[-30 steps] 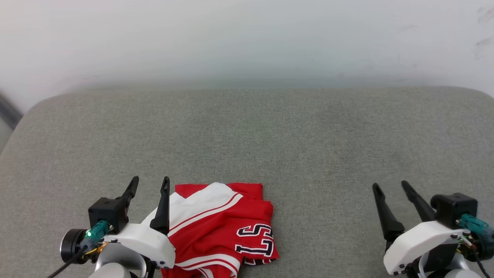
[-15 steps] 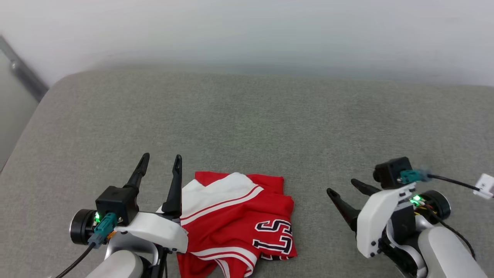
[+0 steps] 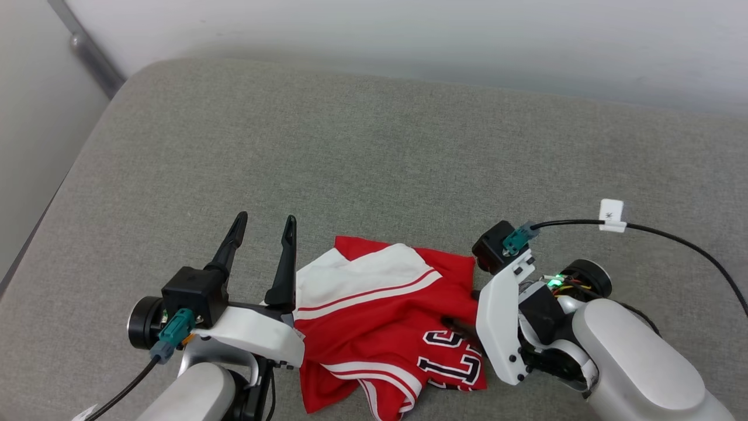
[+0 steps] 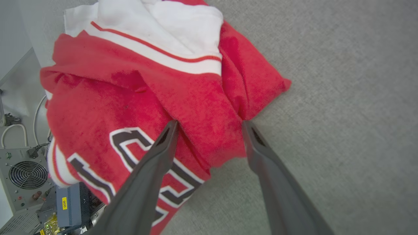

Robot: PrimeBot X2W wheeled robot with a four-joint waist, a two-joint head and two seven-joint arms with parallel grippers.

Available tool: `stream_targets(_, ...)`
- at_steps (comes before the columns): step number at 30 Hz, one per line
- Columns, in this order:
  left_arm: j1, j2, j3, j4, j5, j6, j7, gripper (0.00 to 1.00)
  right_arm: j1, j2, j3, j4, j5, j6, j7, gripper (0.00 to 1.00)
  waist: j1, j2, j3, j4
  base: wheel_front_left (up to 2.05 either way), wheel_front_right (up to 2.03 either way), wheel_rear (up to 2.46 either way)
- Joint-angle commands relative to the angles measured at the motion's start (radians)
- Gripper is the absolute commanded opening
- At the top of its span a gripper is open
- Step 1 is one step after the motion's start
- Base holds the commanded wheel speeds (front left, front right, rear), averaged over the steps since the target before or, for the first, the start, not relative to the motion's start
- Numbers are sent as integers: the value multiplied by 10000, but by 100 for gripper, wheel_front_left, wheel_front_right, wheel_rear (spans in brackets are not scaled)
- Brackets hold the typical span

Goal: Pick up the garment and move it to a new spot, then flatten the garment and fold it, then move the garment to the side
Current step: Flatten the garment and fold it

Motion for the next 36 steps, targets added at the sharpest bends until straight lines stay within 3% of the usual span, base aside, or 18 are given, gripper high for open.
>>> stream_targets(1,-141,-71,46,49,74,-57,-45,100,-192,-36,174,132,88,-3,82,100,-1,0,91,87,0,0,0)
stream_targets(2,-146,-116,73,71,130,-98,-46,100,-277,-29,277,282,238,-3,173,100,-1,0,116,113,0,0,0)
stream_targets(3,-133,-155,117,102,165,-140,-46,100,-350,-19,367,405,336,-3,238,58,-1,0,137,134,0,0,0)
stream_targets(5,-71,-253,200,134,234,-182,-46,100,-482,-32,538,512,540,-3,231,0,-1,0,171,157,0,0,0)
stream_targets(13,256,-415,576,325,420,-378,-45,100,-665,-404,202,-82,369,-5,-615,0,-1,0,91,-86,0,0,0)
stream_targets(20,449,-402,698,427,516,-489,-37,100,662,-483,-2144,-833,-667,-5,-1346,0,-1,0,-133,-600,0,0,0)
stream_targets(26,616,-315,719,439,487,-431,-5,100,3239,201,-4444,-1235,-1520,-3,-1169,0,-1,0,-302,-1073,0,0,0)
stream_targets(31,715,-205,752,384,463,-344,70,100,5186,1159,-5306,-1499,-2018,-3,-1042,0,-1,0,-433,-1423,0,0,0)
stream_targets(32,746,-171,764,358,458,-327,81,100,5407,1309,-5410,-1617,-2132,-3,-1155,9,-1,0,-437,-1495,0,0,0)
stream_targets(33,746,-171,764,358,458,-327,81,100,5407,1309,-5410,-1617,-2132,-3,-1155,9,-1,0,-437,-1495,0,0,0)
stream_targets(34,783,-142,778,345,444,-314,96,100,5528,1426,-5522,-1760,-2253,-3,-1295,100,-1,0,-448,-1560,0,0,0)
stream_targets(36,827,-82,793,300,425,-279,123,100,5670,1625,-5622,-2075,-2327,-2,-1529,100,-1,0,-468,-1670,0,0,0)
